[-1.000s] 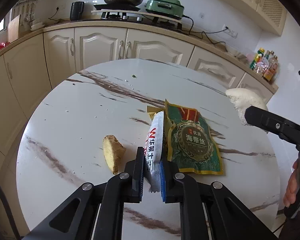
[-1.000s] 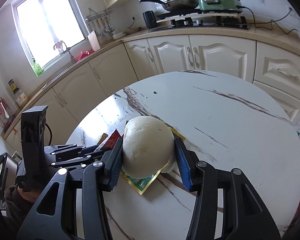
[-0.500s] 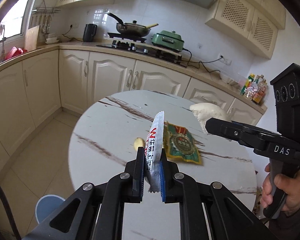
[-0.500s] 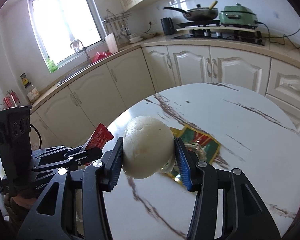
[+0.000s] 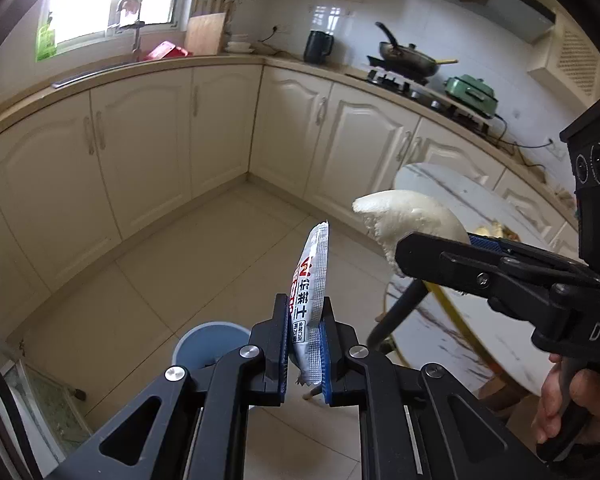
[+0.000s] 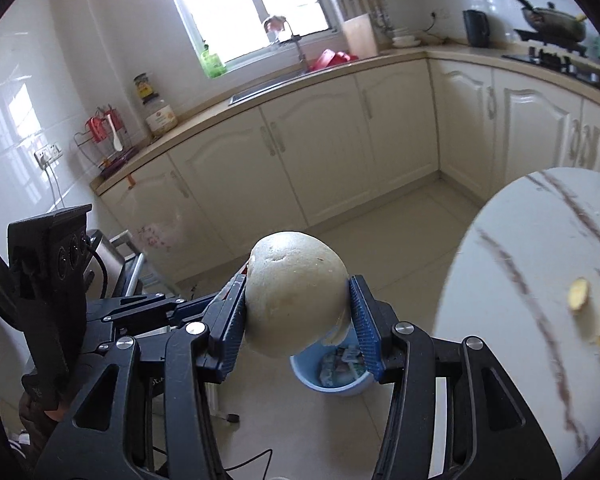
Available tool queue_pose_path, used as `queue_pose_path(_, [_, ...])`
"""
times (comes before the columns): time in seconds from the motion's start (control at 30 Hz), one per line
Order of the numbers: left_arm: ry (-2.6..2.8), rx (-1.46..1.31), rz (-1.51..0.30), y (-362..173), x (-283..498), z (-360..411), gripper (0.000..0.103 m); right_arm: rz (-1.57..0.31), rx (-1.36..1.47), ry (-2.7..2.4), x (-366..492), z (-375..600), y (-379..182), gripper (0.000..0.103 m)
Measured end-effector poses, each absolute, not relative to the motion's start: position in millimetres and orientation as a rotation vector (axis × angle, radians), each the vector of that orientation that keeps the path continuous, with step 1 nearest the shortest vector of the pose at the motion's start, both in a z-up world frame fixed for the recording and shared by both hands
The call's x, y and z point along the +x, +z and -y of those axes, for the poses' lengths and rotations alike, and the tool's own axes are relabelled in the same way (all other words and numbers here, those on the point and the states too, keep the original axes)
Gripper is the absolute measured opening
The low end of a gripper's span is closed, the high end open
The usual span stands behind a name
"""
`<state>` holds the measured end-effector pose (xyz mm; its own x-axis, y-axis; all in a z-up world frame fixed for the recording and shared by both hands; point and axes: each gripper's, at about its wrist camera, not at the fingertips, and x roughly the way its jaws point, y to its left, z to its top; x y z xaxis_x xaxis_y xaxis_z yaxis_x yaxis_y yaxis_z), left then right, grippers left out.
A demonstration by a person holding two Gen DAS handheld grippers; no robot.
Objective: Collect trash
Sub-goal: 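Carry the packet and bun over the blue bucket and open both grippers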
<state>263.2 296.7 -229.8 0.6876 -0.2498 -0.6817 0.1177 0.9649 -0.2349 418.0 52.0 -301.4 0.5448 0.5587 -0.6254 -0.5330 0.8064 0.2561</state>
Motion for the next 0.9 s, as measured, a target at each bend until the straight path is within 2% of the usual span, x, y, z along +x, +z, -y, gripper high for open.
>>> queue_pose_path(0.37, [-0.112,-0.208,-0.968,-313,343,-352,0.009,-0.916,0.021,0.603,504,-136,-424,0.049])
queue_pose_path(0.43, [-0.094,-0.219,-0.987,-323,362,-359,0.014,-0.92,0.058,0.604,518,-137,-438,0.05])
queue_pose_path(0.5, [-0.084,-0.234,-1.001,-333,392,-365,0.016,-0.922,0.103,0.621,531,-133,-451,0.067])
queue_pose_path(0.53, [-0.07,-0.224,-1.016,-338,398,-367,0.025,-0.921,0.102,0.613,535,-132,-456,0.082])
queue_pose_path(0.57, [-0.048,-0.216,-1.019,-341,405,-369,0.03,-0.924,0.092,0.596,539,-132,-460,0.088])
queue_pose_path(0.6, [-0.026,-0.219,-1.015,-342,409,-371,0.041,-0.925,0.089,0.584,542,-130,-462,0.088])
queue_pose_path(0.77, [0.023,-0.252,-1.001,-336,411,-371,0.045,-0.893,0.079,0.525,537,-118,-447,0.088])
queue_pose_path(0.9, [0.077,-0.23,-0.931,-301,386,-356,0.051,-0.815,0.036,0.461,513,-110,-405,0.092])
